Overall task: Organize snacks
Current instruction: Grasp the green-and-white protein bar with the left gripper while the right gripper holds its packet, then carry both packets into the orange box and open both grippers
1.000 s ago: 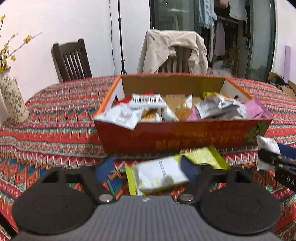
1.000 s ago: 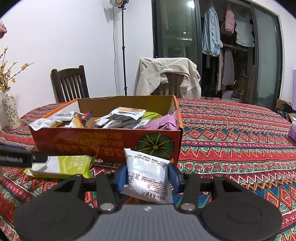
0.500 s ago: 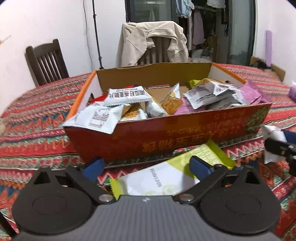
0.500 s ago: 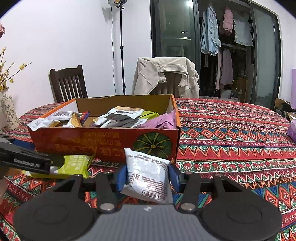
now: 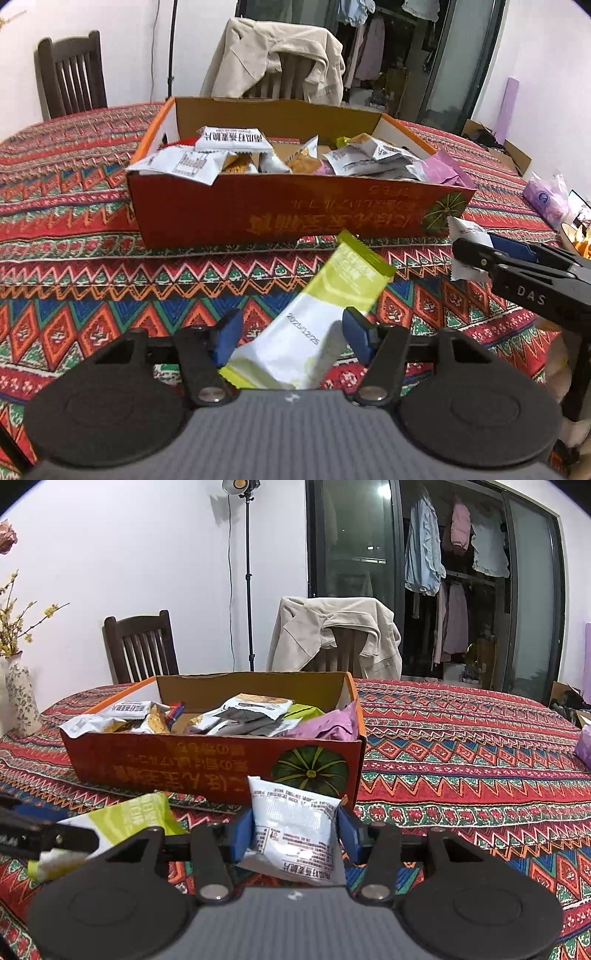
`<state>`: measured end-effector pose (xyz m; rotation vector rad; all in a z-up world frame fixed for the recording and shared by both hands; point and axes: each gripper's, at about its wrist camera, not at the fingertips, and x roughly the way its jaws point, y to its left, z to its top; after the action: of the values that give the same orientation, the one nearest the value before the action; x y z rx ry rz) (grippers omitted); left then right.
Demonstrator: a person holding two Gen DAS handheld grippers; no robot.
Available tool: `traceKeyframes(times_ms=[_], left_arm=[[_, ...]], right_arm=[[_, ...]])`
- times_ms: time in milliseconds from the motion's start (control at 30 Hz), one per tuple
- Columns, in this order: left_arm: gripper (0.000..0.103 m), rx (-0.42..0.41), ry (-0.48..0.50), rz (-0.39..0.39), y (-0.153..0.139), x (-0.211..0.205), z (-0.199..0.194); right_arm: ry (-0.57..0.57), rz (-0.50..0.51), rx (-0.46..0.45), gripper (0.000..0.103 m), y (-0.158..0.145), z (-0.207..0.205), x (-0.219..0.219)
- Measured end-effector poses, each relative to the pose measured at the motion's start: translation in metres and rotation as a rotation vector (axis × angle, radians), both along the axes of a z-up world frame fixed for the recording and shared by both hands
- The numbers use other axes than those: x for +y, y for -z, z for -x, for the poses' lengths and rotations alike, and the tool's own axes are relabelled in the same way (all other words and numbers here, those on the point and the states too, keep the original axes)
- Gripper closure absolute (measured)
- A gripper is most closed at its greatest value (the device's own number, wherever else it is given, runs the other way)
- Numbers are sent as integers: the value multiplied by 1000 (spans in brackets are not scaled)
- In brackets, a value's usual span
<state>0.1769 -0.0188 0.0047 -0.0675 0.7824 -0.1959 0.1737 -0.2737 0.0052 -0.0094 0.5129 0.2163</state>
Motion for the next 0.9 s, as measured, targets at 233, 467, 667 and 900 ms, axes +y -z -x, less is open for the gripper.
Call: traceKeyframes(times_ms=[233,467,667,900], left_arm=[[17,-66,58,-75,-7,-26,-4],[24,-1,10,-128,18,-29,-20],[57,-15,-68,-113,15,-21,-14],[65,-35,-124,-128,13,-17,-1]], right_arm=[[-2,3,-7,54,-1,2,1],[-13,-1,-11,54,-2,4,1],[-21,2,-11,54,-1,5,2],[-14,8,3,54,1,2,3]])
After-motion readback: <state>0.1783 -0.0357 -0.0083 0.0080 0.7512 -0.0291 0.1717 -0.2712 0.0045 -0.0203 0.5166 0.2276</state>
